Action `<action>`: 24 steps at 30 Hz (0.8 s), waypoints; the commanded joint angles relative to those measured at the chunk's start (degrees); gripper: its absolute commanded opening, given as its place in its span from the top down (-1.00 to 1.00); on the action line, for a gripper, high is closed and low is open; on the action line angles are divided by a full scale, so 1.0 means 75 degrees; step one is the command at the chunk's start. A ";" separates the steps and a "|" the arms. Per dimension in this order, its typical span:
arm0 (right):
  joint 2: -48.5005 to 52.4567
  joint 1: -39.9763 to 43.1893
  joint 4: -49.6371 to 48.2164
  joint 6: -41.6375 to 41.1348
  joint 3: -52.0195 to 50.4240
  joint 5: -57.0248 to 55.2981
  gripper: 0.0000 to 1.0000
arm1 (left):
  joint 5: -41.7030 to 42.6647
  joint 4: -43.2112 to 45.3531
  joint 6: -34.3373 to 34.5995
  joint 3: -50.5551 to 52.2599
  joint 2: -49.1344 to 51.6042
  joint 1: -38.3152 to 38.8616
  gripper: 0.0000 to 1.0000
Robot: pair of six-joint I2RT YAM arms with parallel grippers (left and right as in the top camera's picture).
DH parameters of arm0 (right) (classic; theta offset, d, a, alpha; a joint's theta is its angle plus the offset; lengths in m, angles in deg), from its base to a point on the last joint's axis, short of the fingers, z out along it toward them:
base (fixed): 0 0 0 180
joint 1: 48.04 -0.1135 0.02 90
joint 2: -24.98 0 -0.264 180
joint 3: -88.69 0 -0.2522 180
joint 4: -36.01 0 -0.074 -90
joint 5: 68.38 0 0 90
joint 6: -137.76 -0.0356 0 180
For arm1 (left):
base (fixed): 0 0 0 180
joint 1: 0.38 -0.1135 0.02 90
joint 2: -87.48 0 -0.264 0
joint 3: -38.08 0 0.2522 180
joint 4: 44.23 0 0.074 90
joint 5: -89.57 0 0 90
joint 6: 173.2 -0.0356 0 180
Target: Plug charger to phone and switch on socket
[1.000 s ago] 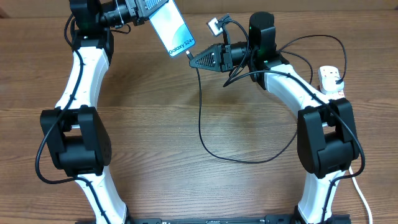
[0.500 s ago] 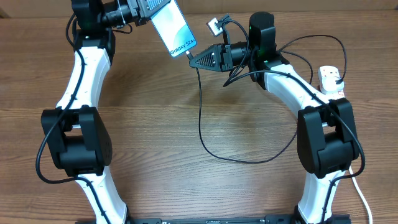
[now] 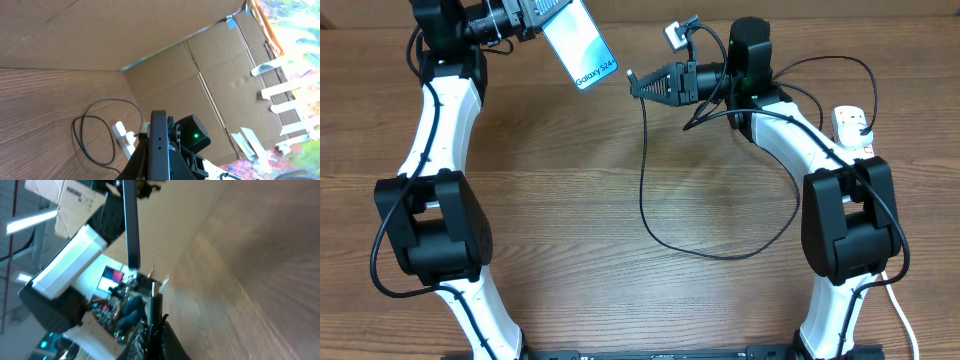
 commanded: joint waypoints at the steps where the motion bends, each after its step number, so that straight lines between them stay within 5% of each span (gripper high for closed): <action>1: 0.0050 -0.0149 -0.0650 -0.0816 -0.0029 -0.0574 0.92 | -0.0085 0.0096 0.0052 -0.0096 -0.0105 0.0015 0.92; 9: 0.0050 -0.0207 -0.3587 -0.3045 -0.0029 -0.0720 0.92 | -0.0423 0.1603 0.1224 -0.0096 -0.0105 0.0006 0.92; 24: 0.0052 -0.0259 -0.3806 -0.3468 -0.0093 -0.0714 0.92 | -0.0912 0.2728 0.2413 -0.0096 -0.0105 -0.0073 0.91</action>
